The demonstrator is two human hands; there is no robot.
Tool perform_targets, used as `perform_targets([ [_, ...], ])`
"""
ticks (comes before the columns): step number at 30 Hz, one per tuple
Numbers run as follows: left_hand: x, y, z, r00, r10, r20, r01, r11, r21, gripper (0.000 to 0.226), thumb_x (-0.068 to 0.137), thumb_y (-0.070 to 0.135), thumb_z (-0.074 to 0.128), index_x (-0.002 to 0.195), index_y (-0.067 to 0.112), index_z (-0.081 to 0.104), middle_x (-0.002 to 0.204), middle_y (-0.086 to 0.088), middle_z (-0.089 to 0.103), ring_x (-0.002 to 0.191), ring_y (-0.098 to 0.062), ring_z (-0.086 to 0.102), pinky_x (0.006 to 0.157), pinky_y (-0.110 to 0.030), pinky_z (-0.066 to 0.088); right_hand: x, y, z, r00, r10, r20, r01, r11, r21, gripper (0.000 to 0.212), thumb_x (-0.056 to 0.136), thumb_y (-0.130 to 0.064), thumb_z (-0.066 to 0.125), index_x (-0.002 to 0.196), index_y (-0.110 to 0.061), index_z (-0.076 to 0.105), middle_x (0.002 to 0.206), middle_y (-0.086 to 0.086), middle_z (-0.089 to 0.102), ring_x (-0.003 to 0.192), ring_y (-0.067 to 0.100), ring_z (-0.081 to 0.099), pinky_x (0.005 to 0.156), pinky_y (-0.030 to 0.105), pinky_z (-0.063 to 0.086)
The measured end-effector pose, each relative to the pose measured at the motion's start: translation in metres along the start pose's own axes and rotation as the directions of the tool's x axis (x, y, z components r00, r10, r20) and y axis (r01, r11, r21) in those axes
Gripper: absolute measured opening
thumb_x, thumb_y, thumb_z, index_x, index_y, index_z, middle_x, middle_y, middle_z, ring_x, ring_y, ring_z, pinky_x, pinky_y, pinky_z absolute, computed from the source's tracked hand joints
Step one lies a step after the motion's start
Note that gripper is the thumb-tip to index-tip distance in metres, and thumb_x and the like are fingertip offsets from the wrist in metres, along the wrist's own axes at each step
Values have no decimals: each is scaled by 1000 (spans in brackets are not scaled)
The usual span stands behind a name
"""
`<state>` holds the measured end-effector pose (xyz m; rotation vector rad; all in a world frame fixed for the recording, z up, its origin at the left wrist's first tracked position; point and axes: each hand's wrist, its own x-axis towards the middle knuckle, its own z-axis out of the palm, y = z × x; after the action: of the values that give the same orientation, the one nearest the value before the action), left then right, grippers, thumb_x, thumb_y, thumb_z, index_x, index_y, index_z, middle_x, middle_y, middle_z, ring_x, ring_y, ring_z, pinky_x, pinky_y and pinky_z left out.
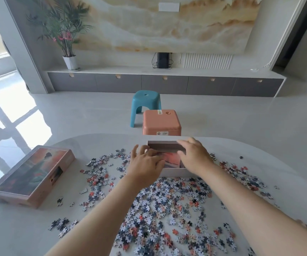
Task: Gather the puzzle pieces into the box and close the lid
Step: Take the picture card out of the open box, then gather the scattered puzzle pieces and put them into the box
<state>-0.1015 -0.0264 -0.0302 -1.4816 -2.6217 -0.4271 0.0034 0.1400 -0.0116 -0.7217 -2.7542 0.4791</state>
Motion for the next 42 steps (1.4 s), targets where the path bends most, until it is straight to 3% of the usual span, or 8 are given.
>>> perform_targets([
  [7,-12,7,-11,998,24,66,-24,1000,5,43,95,47,34,137,41,43,150,7,36,143,-20,18,118,-50,10,-23,-15,-4,940,-83,330,166,958,-234,50,103,-49,17,148,-38,35,155,-13,35,145,15,28,118,58,4],
  [11,-43,11,-24,987,87,-132,-93,995,-38,32,92,35,48,123,33,53,125,9,50,118,-15,40,103,-37,38,-56,-24,-24,970,-240,32,243,961,-134,36,100,-36,42,133,-30,54,135,-9,56,126,15,48,109,46,33],
  [14,-72,13,-19,990,101,-101,-109,991,-76,23,91,33,51,113,31,56,118,11,52,111,-13,44,98,-34,42,-91,-29,-19,957,-275,96,281,957,-65,28,96,-28,51,123,-31,60,120,-12,60,112,11,54,99,39,46],
  [18,-97,14,-9,991,101,88,-97,994,-45,36,93,42,49,128,35,50,135,11,45,125,-12,38,110,-36,33,-113,-28,-7,918,-151,368,201,974,-102,62,92,-42,54,149,-33,32,151,-8,36,138,17,33,115,43,29],
  [23,-94,18,-9,982,81,173,-77,997,-29,45,93,49,48,136,35,46,140,5,43,130,-19,34,111,-42,32,-112,-37,1,899,-84,429,194,956,-219,78,93,-57,49,156,-27,13,159,-1,21,144,24,19,117,46,19],
  [31,-75,12,-6,993,81,80,-66,982,-175,18,92,30,58,104,29,71,106,5,61,100,-15,48,88,-32,46,-99,-37,10,950,-113,292,126,992,-28,43,92,-37,64,134,-29,57,116,-5,53,113,20,51,93,36,44],
  [36,-65,17,-2,986,117,115,-85,964,-253,30,86,22,65,115,27,64,105,4,60,97,-13,55,87,-30,49,-97,-38,10,941,-86,329,92,996,-3,53,89,-38,67,139,-30,49,114,-8,47,106,17,53,90,36,48],
  [42,-55,21,-3,984,120,131,-80,959,-273,21,85,11,64,100,22,73,96,2,64,83,-15,62,80,-27,53,-87,-39,10,951,-62,303,59,998,18,21,89,-23,69,110,-25,71,104,-4,57,96,19,60,87,36,51],
])
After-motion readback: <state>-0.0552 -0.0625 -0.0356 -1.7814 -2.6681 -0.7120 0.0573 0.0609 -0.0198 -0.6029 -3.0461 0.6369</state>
